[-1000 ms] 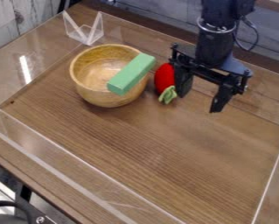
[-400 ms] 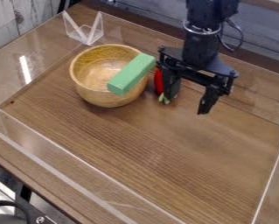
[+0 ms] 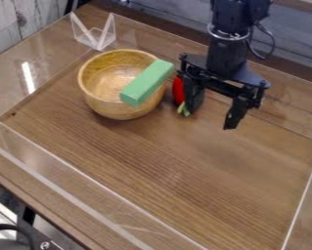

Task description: Put the green block in the brown bowl

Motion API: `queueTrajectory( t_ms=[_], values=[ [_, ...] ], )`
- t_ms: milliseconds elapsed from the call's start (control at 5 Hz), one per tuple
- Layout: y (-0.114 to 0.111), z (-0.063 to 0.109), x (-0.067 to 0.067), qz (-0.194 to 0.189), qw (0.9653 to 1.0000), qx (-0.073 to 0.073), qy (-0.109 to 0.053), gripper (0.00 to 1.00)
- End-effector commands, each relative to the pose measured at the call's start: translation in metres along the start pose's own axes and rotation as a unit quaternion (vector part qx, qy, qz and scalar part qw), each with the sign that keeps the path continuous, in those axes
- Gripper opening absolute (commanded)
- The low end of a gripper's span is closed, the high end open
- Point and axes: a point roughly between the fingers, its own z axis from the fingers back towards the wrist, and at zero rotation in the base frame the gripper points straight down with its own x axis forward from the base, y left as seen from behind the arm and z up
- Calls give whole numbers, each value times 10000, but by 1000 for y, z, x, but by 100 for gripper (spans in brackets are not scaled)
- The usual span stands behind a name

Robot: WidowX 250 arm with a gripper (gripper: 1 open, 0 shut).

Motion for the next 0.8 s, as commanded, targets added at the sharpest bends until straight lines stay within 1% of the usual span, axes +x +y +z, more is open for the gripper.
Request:
queueTrajectory(
  t_ms=[0, 200, 400, 600],
  values=[
    [-6, 17, -2, 62, 9998, -51, -197, 100],
    [-23, 25, 6, -259, 9993, -51, -283, 100],
    [-46, 27, 25, -358, 9984, -50, -429, 100],
    [-50, 27, 29, -406, 9983, 25, -423, 100]
  ],
)
